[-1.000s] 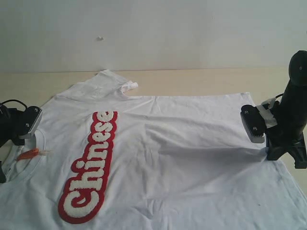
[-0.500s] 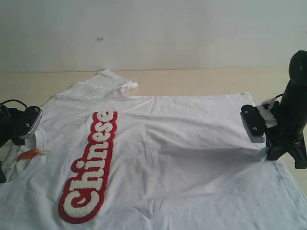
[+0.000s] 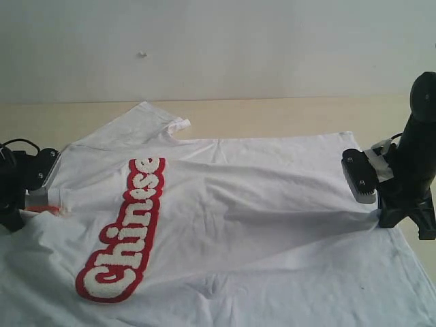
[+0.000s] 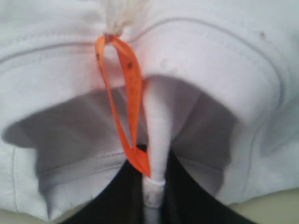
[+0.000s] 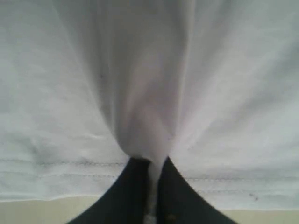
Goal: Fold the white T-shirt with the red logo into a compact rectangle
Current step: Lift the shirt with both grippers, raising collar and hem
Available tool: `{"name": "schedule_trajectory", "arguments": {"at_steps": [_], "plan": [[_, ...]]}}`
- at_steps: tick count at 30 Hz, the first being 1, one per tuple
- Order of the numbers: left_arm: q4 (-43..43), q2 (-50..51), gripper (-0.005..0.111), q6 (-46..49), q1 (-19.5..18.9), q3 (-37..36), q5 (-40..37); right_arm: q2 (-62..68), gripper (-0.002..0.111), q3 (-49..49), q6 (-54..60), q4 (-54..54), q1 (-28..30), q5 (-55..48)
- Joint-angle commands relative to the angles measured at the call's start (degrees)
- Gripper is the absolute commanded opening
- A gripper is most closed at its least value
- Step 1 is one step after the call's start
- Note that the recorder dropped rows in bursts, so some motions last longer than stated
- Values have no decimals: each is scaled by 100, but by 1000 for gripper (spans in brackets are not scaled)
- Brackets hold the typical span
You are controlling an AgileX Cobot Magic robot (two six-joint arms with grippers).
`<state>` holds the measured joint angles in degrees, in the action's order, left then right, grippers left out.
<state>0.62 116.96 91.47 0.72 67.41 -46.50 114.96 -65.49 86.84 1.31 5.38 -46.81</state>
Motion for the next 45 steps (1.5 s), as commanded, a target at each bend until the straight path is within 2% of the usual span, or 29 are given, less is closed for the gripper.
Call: {"name": "schedule_trajectory", "arguments": {"at_steps": [1,45], "plan": [[-14,275,2,-22,-15,-119,-34,91,0,44,3,12,-9,113],[17,275,2,-31,-5,-119,-234,91,0,44,3,14,-9,162]]}}
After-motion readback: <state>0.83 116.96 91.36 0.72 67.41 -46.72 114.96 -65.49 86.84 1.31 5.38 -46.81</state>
